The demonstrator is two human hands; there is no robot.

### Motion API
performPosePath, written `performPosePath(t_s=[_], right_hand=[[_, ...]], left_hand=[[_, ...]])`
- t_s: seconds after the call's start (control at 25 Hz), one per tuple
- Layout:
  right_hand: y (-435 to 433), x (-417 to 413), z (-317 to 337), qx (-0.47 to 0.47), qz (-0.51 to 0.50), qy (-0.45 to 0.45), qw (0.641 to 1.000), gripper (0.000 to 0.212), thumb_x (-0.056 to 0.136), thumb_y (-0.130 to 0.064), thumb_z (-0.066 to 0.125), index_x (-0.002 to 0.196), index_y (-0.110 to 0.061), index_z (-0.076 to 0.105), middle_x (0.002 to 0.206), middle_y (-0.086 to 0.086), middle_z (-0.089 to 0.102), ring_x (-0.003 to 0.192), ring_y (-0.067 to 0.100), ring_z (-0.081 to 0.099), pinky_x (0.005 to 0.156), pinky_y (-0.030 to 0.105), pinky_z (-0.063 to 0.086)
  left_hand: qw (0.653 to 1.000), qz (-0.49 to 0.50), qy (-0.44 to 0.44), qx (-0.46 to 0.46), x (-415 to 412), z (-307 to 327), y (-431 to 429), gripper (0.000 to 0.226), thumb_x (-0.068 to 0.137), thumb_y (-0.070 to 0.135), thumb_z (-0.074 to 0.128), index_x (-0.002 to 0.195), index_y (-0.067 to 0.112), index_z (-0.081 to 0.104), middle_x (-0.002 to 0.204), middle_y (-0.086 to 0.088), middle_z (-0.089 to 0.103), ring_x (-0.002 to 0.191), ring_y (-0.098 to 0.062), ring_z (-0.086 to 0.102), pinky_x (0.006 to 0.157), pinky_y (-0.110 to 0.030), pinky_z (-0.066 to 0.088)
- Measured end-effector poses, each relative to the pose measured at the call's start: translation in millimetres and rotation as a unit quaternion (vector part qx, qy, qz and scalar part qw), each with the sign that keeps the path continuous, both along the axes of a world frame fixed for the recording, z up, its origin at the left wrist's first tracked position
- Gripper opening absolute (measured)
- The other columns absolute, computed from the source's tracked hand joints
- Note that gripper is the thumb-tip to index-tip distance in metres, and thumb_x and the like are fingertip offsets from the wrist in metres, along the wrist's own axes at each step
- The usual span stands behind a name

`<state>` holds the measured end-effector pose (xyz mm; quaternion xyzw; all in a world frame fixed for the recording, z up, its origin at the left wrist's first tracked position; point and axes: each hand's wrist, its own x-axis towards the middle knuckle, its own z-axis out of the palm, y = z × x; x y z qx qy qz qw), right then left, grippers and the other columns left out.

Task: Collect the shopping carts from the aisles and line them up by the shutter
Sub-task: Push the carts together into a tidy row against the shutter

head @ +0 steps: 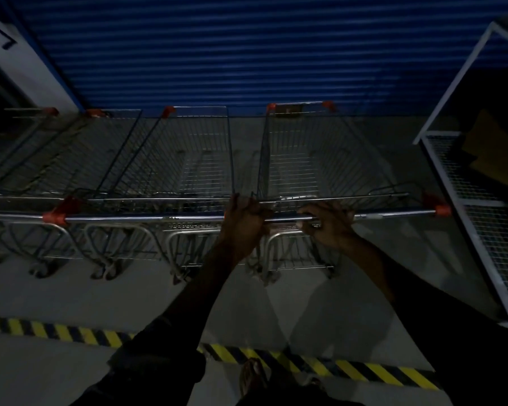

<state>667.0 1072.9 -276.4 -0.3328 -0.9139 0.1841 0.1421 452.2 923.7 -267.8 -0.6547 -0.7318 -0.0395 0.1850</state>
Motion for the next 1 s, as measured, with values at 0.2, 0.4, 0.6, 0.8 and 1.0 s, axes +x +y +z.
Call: performPosePath(t_s=[0.2, 0.4, 0.6, 0.8, 1.0], right_hand=[[-5, -33, 5, 0.029, 0.003, -0.034, 0.999, 0.035, 0.09, -0.065, 0.057, 0.119, -0.047, 0.063, 0.118, -0.02, 0.061, 0.123, 0.013, 0.043, 0.09, 0.027, 0.011], [3, -39, 2, 0.056, 0.009, -0.035, 0.998, 0.049, 0.085, -0.071, 0.045, 0.124, -0.047, 0.064, 0.128, -0.017, 0.063, 0.123, 0.018, 0.047, 0.104, 0.034, 0.016], [0, -38, -7, 0.128, 0.009, 0.035, 0.991, 0.047, 0.088, -0.069, 0.047, 0.117, -0.042, 0.072, 0.112, -0.011, 0.072, 0.105, 0.023, 0.061, 0.101, 0.046, 0.034], [-16, -39, -13, 0.146, -0.028, 0.019, 0.989, 0.05, 0.09, -0.067, 0.045, 0.12, -0.038, 0.071, 0.111, -0.007, 0.072, 0.107, 0.026, 0.061, 0.1, 0.048, 0.035], [-24, -39, -18, 0.145, -0.068, 0.004, 0.987, 0.055, 0.09, -0.069, 0.041, 0.12, -0.035, 0.072, 0.114, -0.003, 0.073, 0.112, 0.029, 0.059, 0.101, 0.049, 0.03]], left_hand=[[0.991, 0.007, -0.132, -0.004, -60, 11, -40, 0.063, 0.084, 0.061, 0.066, 0.137, 0.027, 0.061, 0.145, -0.01, 0.053, 0.113, -0.037, 0.064, 0.09, -0.054, 0.054], [0.975, -0.058, -0.21, -0.029, -76, -7, -37, 0.064, 0.093, 0.067, 0.048, 0.143, 0.028, 0.052, 0.154, -0.009, 0.048, 0.123, -0.035, 0.062, 0.096, -0.051, 0.055], [0.968, -0.103, -0.227, -0.025, -82, -6, -33, 0.059, 0.093, 0.06, 0.053, 0.137, 0.022, 0.062, 0.151, -0.003, 0.053, 0.127, -0.029, 0.061, 0.1, -0.049, 0.052], [0.951, -0.12, -0.281, -0.041, -90, -5, -33, 0.059, 0.094, 0.053, 0.055, 0.144, 0.022, 0.057, 0.158, -0.001, 0.044, 0.137, -0.025, 0.053, 0.11, -0.045, 0.046], [0.934, -0.109, -0.333, -0.068, -93, -4, -22, 0.062, 0.094, 0.049, 0.062, 0.149, 0.023, 0.051, 0.162, 0.007, 0.036, 0.145, -0.018, 0.041, 0.116, -0.037, 0.039]])
